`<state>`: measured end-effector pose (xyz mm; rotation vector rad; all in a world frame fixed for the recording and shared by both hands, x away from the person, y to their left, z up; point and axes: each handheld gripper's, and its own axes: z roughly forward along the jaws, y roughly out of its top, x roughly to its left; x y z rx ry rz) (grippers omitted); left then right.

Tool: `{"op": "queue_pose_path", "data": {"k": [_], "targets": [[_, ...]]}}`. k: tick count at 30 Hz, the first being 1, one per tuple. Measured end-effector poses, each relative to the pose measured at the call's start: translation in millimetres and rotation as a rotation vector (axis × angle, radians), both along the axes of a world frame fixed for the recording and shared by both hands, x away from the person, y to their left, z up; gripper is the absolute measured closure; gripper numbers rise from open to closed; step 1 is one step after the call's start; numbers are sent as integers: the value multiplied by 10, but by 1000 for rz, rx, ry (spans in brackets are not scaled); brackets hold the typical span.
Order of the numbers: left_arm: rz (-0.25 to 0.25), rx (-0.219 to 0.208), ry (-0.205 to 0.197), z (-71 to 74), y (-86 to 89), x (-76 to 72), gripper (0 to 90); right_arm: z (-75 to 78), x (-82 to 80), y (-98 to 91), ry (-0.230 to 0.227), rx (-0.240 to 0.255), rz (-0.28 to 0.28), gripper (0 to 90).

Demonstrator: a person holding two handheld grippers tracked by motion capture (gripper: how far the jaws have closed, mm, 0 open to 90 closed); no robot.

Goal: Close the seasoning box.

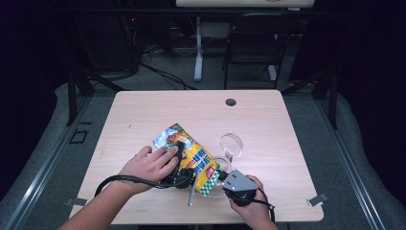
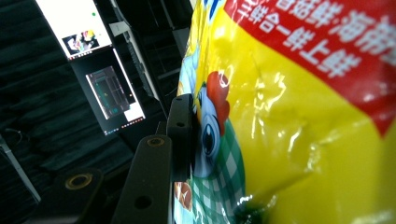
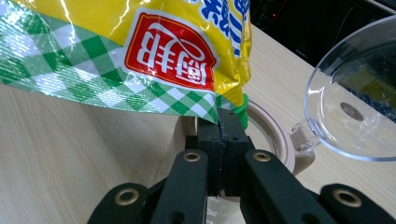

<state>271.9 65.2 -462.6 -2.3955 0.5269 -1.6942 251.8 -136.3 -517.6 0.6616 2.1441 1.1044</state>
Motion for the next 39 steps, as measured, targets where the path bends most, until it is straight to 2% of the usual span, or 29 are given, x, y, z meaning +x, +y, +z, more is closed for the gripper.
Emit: {"op": "queue_pose_path", "data": {"k": [9,14,20,33,35,39], "targets": [[-9,6,-12,11,-10,-11,710,-3,4,-4,2,5,-1,898],[-7,18,1,33,-23,-5,710,0,8,-9,6,6,0,898],[-15,26,-13,55,-36,-5,711,7,13,-24,15,32,1,898],[-5,46,14,74,-54,-2,712,-2,19,-18,23,28,2,899],[-14,53,-3,77,-62,-4,712,-5,17,-17,21,28,1,899],[-6,52,9,85,-75,-7,712,-4,20,-26,21,32,-3,899]]}}
